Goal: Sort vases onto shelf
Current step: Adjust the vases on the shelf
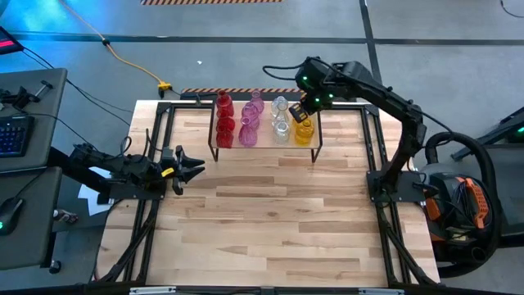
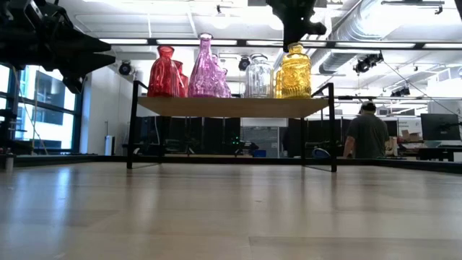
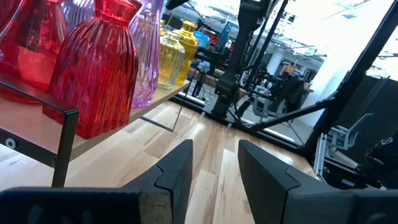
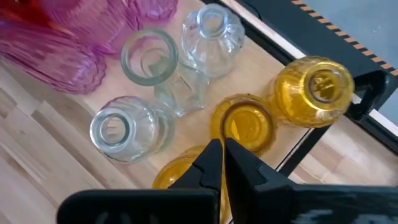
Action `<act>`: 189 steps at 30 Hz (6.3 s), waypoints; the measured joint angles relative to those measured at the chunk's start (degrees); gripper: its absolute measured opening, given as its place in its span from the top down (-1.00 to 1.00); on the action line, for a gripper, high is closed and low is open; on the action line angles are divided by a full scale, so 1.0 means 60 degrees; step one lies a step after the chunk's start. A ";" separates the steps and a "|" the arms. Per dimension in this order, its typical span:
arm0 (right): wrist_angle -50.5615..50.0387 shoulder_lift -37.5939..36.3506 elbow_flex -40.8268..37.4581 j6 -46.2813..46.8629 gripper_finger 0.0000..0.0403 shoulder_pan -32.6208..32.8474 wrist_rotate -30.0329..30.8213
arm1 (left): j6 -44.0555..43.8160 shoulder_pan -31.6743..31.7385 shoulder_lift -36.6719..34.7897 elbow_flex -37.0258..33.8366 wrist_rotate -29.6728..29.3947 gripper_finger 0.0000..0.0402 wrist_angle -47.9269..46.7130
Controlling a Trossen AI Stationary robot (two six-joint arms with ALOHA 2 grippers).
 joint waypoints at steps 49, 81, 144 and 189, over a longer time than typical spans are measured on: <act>-0.0613 0.0586 -0.0007 -0.0256 1.00 -0.0419 0.0327 | 0.0000 0.0000 0.0000 0.0000 -0.0001 0.40 0.0001; 0.0349 0.0419 -0.0007 -0.0508 1.00 -0.1593 0.0140 | 0.0000 -0.0001 0.0000 0.0000 -0.0004 0.40 0.0001; 0.0554 0.1114 -0.0004 -0.1078 1.00 -0.1793 -0.0096 | 0.0000 0.0000 0.0000 -0.0004 -0.0004 0.40 0.0002; 0.0780 0.1043 -0.0004 -0.1046 1.00 -0.1789 -0.0572 | 0.0000 0.0000 0.0000 -0.0004 -0.0004 0.40 0.0000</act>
